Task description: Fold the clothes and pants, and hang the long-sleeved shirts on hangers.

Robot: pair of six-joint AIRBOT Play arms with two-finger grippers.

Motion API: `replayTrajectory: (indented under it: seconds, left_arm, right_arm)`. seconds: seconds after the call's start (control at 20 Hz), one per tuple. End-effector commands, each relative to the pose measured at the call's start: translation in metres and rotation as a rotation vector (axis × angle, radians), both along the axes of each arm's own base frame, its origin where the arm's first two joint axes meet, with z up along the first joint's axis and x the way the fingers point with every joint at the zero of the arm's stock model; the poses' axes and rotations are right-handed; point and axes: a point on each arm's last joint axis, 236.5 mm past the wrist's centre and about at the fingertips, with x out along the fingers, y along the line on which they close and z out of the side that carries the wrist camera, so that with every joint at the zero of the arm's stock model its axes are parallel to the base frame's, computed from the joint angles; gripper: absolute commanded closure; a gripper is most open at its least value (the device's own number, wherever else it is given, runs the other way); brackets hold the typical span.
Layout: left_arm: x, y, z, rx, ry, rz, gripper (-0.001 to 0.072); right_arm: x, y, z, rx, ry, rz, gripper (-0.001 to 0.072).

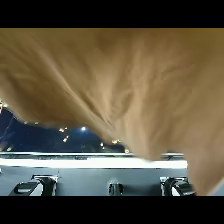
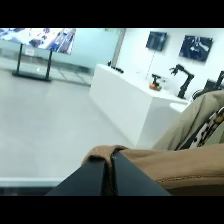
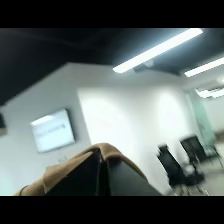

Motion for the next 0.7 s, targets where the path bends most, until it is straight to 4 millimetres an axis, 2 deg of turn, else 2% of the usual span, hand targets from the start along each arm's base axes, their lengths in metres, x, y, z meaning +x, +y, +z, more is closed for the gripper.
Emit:
replayTrajectory:
  seconds: [0.0,0.1,0.15,0.3,0.4,0.5,0.55,0.6,0.65]
  left_arm:
    - [0.054,-0.002,-0.067,0.043,0.260,-0.020,0.0689]
    - [0.101,-0.008,-0.144,0.072,0.531,-0.068,0.0689]
    - [0.123,-0.013,-0.187,0.083,0.673,-0.098,0.0689]
    - [0.174,-0.030,-0.304,0.112,1.011,-0.181,0.0689]
    - [0.203,-0.042,-0.377,0.113,1.171,-0.216,0.0689]
    - [0.221,-0.052,-0.448,0.114,1.316,-0.241,0.0689]
    - [0.226,-0.056,-0.483,0.114,1.384,-0.250,0.0689]
    - [0.228,-0.059,-0.515,0.113,1.446,-0.257,0.0689]
    - [0.228,-0.062,-0.540,0.114,1.498,-0.264,0.0689]
  right_arm:
    - [0.102,-0.007,-0.079,-0.043,0.356,-0.085,0.0682]
    - [0.171,0.005,-0.160,-0.098,0.636,-0.063,0.0682]
    - [0.203,0.012,-0.208,-0.124,0.791,-0.043,0.0681]
    - [0.279,0.026,-0.356,-0.207,1.193,-0.005,0.0682]
    - [0.320,0.033,-0.452,-0.227,1.392,0.019,0.0681]
    - [0.354,0.040,-0.537,-0.212,1.521,0.039,0.0681]
    - [0.368,0.046,-0.575,-0.186,1.566,0.057,0.0680]
    - [0.377,0.053,-0.603,-0.146,1.599,0.078,0.0674]
    - [0.385,0.062,-0.627,-0.088,1.627,0.109,0.0606]
